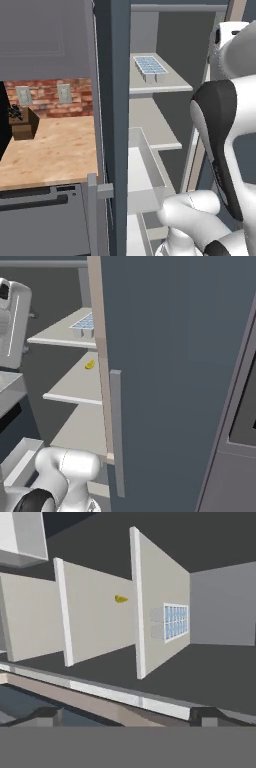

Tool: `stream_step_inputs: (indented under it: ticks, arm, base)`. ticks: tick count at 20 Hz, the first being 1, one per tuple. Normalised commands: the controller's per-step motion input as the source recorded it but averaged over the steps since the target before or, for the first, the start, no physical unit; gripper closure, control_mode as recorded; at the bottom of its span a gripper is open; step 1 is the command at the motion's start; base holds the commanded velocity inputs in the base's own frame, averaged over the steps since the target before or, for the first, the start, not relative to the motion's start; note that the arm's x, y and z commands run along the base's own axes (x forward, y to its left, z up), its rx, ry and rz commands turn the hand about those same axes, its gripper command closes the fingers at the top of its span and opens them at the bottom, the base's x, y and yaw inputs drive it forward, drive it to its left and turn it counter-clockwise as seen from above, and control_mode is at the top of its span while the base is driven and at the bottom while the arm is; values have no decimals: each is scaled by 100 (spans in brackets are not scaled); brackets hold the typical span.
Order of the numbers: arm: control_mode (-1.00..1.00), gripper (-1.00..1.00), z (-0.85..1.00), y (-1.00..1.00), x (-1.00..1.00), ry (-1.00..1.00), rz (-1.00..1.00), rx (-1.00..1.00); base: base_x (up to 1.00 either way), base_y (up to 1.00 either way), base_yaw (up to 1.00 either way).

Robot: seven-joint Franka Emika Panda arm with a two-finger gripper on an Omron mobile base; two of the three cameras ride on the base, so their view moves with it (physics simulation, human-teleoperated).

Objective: Open the freezer door, pick up the ice cube tray from the freezer, and place it on the dining counter.

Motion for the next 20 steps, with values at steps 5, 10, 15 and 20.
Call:
stream_step_inputs:
  ticks: [5,10,15,20]
  arm:
    - [-100,-100,-17,19,69,0,0,-2]
    - [-100,-100,-28,12,69,0,0,-1]
    - [-100,-100,-17,1,73,0,0,0]
    - [-100,-100,-6,0,70,0,0,0]
  base:
    - [0,0,0]
    - [0,0,0]
    - [0,0,0]
    - [0,0,0]
